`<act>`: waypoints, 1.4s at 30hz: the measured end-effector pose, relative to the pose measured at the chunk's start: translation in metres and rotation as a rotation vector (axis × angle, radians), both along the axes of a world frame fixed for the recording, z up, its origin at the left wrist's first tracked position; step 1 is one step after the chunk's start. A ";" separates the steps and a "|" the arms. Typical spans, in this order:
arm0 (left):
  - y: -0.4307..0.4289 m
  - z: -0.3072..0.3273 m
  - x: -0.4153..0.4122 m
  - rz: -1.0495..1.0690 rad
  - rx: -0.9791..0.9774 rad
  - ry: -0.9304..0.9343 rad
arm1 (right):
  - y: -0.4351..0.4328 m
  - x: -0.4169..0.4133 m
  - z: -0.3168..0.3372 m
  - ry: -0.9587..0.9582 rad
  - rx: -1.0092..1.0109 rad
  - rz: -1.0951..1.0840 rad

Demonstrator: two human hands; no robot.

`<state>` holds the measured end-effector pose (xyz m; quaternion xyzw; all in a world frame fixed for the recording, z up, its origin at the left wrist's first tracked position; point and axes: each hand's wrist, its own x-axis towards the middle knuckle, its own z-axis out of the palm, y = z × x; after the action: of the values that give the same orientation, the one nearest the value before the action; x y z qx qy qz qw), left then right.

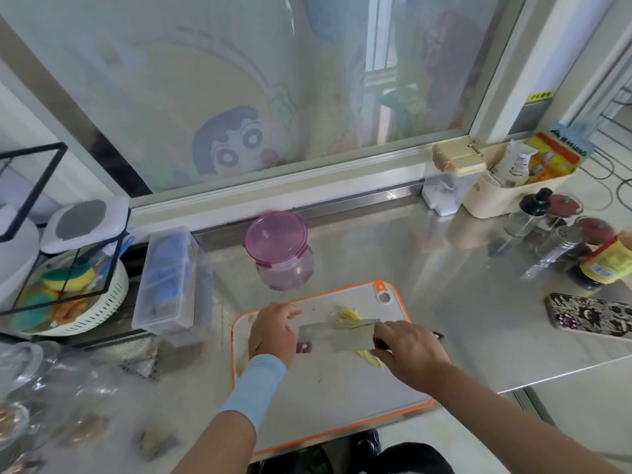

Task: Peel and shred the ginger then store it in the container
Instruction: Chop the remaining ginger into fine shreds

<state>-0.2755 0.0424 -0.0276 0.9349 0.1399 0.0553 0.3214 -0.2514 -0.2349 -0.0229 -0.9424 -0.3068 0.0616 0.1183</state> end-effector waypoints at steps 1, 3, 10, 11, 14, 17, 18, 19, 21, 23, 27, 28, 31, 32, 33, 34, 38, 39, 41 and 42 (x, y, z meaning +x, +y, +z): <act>-0.003 0.002 0.005 0.022 -0.006 0.008 | -0.001 0.004 -0.003 -0.028 -0.001 0.033; -0.014 0.004 0.017 -0.048 -0.007 0.011 | -0.002 0.010 -0.008 -0.083 -0.007 0.075; -0.061 0.009 0.044 -0.307 -0.139 0.398 | 0.003 0.024 -0.016 -0.197 0.016 0.155; -0.064 0.007 0.047 -0.290 -0.168 0.409 | 0.002 0.026 -0.017 -0.210 0.014 0.166; -0.065 0.001 0.053 -0.225 -0.214 0.421 | 0.000 0.031 -0.017 -0.219 0.007 0.166; -0.059 -0.003 0.058 -0.142 -0.236 0.432 | -0.004 0.032 -0.017 -0.201 0.013 0.156; -0.055 -0.003 0.059 -0.132 -0.227 0.438 | -0.006 0.032 -0.016 -0.194 0.011 0.156; -0.052 -0.003 0.061 -0.132 -0.209 0.437 | -0.008 0.033 -0.016 -0.181 0.005 0.156; -0.047 -0.002 0.063 -0.134 -0.191 0.426 | -0.012 0.032 -0.015 -0.156 -0.009 0.155; -0.047 0.002 0.062 -0.154 -0.218 0.428 | -0.014 0.031 -0.013 -0.148 -0.021 0.151; -0.049 0.002 0.056 -0.278 -0.122 0.525 | -0.012 0.030 -0.005 -0.167 -0.019 0.145; -0.046 0.000 0.056 -0.263 -0.118 0.523 | -0.012 0.030 -0.003 -0.170 -0.022 0.148; -0.036 -0.003 0.056 -0.120 -0.153 0.457 | -0.016 0.028 -0.003 -0.165 -0.029 0.140; -0.035 -0.002 0.056 -0.095 -0.165 0.437 | -0.018 0.027 -0.003 -0.162 -0.026 0.136; -0.035 0.000 0.056 -0.097 -0.192 0.433 | -0.018 0.026 -0.003 -0.161 -0.023 0.135; -0.038 0.002 0.054 -0.133 -0.212 0.448 | -0.019 0.026 -0.002 -0.163 -0.021 0.137; -0.038 0.003 0.050 -0.203 -0.114 0.471 | -0.017 0.022 0.001 -0.177 -0.032 0.168; -0.034 0.003 0.050 -0.155 -0.122 0.454 | -0.017 0.022 0.002 -0.175 -0.030 0.170; -0.027 0.004 0.051 -0.118 -0.185 0.447 | -0.018 0.021 0.004 -0.173 -0.017 0.155; -0.025 0.006 0.050 -0.148 -0.214 0.467 | -0.019 0.021 0.005 -0.173 -0.017 0.148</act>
<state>-0.2255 0.0170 -0.0219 0.8907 0.1466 -0.2008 0.3807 -0.2306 -0.2540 -0.0184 -0.9199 -0.3840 -0.0088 0.0785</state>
